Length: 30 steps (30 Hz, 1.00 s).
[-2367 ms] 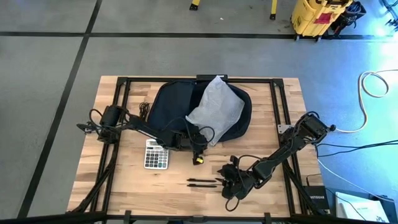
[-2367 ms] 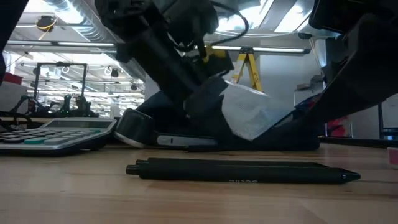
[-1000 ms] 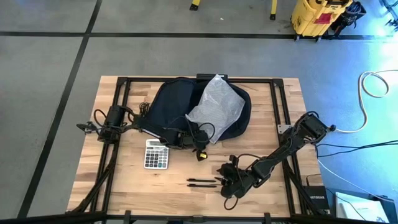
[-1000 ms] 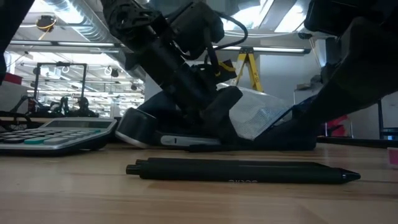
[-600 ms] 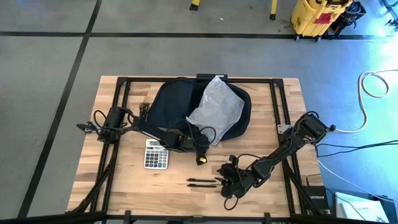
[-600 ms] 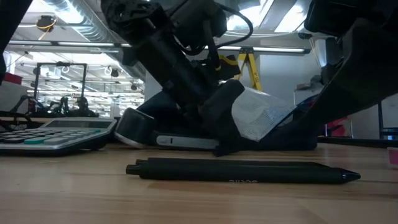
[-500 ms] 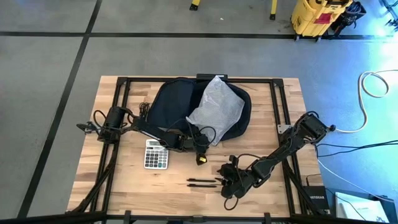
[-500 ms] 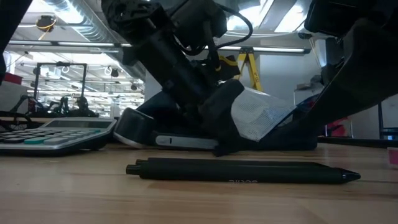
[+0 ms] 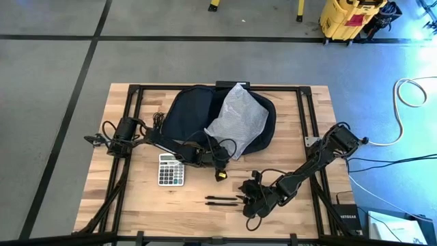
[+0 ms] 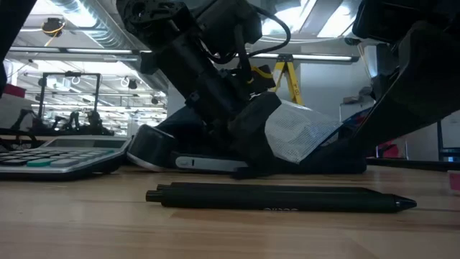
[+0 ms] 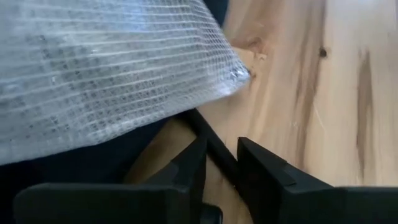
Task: Unpack backpack
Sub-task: Adjust the black pen
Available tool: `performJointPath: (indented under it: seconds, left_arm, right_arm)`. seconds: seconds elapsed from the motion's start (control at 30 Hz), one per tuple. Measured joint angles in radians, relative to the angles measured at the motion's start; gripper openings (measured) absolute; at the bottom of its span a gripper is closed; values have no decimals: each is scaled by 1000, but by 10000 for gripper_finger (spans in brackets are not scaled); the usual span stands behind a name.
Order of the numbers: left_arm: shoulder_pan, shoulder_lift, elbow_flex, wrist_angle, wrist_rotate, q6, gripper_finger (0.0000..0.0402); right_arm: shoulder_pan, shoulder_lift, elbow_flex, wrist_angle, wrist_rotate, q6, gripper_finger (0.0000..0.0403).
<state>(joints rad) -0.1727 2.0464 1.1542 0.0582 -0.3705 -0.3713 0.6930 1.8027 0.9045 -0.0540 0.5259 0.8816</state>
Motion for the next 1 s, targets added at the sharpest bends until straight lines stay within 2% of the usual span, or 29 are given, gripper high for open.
performJointPath:
  seconds: [0.1,0.47,0.7,0.8,1.0]
  left_arm:
    - [0,0,6,-4,-9,-90,76]
    - [-11,5,8,-50,-63,-270,76]
    - [-11,4,9,-49,-44,-167,76]
    - [-11,3,9,-50,-26,-168,75]
    - [-27,2,9,-52,-14,-126,26]
  right_arm:
    - [0,0,0,0,-3,0,143]
    - [0,0,-1,0,-4,2,143]
    - [0,0,-1,0,-4,2,143]
    - [0,0,-1,0,-4,3,143]
    - [0,0,-1,0,-4,3,143]
